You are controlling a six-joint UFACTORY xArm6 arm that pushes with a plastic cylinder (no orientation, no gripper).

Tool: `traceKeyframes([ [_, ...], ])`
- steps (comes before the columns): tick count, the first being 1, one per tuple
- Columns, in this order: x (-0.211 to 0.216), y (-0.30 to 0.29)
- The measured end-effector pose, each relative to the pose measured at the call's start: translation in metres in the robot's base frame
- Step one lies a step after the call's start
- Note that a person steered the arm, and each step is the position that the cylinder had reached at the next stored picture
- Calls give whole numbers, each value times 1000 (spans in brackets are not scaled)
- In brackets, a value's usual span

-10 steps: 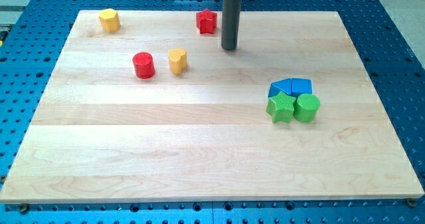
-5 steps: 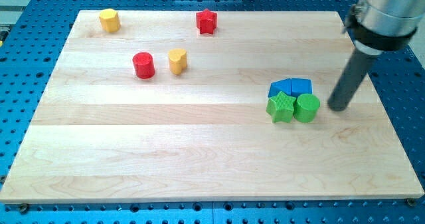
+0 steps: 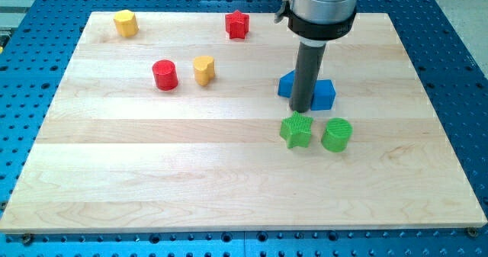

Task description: Slide the triangle to the top right side of the board

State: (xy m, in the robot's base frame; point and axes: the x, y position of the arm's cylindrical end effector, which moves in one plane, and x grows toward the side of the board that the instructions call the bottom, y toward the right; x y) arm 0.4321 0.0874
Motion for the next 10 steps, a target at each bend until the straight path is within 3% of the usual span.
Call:
traceKeyframes([
  [1,-38,-18],
  [3,-115,31],
  [4,-103,-31],
  [5,-130,-30],
  [6,-155,45],
  [7,-151,86],
  [8,-127,101],
  [10,-175,127],
])
